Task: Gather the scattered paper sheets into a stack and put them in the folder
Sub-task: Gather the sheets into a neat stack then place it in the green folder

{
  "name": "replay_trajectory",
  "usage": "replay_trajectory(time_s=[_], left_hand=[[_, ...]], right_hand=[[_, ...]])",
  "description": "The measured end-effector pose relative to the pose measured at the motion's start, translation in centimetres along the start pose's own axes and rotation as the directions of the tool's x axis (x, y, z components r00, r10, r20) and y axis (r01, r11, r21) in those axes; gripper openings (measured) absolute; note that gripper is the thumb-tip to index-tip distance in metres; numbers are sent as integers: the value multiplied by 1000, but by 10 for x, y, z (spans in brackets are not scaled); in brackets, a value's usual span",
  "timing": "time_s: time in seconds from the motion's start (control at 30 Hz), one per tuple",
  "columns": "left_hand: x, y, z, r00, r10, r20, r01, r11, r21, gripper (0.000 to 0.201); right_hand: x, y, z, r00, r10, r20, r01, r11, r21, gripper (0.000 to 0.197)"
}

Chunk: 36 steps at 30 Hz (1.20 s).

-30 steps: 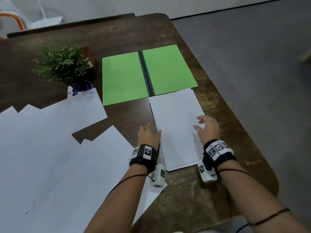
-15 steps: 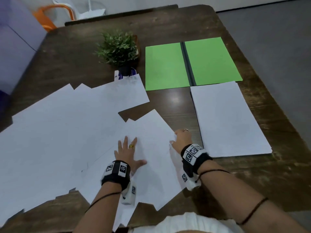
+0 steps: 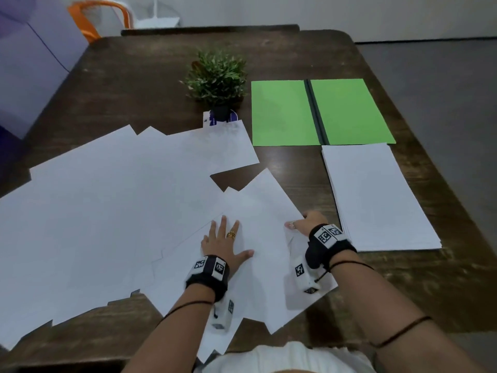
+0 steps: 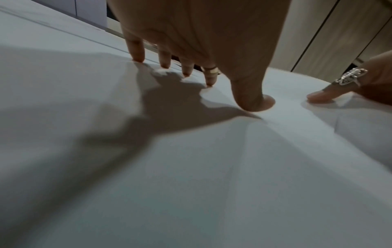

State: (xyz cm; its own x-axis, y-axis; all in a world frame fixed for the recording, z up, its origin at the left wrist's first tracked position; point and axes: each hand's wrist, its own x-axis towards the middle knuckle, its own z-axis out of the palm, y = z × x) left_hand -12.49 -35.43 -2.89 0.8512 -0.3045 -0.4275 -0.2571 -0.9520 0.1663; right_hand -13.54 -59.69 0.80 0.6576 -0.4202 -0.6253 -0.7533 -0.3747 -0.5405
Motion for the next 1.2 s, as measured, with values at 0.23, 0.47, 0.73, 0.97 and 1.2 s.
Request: replay_trajectory(time_s=[0.23, 0.47, 0.73, 0.97, 1.2], left_hand=[[2, -4, 2, 999, 32, -31, -32, 999, -15, 63], [0, 10, -4, 997, 71, 9, -70, 991, -110, 58], [24, 8, -46, 949, 20, -313, -180, 852, -492, 92], [28, 6, -141, 682, 8, -731, -500, 735, -458, 112], [12, 34, -183, 538, 137, -832, -625, 726, -285, 74]], right_hand=[[-10, 26, 17, 998, 10, 54, -13, 998, 56, 43], [-31, 41, 25, 993, -78, -87, 88, 989, 122, 28], [-67, 20, -45, 880, -310, -361, 430, 843, 324, 26], [-101, -3, -99, 801, -388, -457, 587, 659, 470, 23], [-93, 0, -101, 775, -412, -479, 624, 617, 479, 24]])
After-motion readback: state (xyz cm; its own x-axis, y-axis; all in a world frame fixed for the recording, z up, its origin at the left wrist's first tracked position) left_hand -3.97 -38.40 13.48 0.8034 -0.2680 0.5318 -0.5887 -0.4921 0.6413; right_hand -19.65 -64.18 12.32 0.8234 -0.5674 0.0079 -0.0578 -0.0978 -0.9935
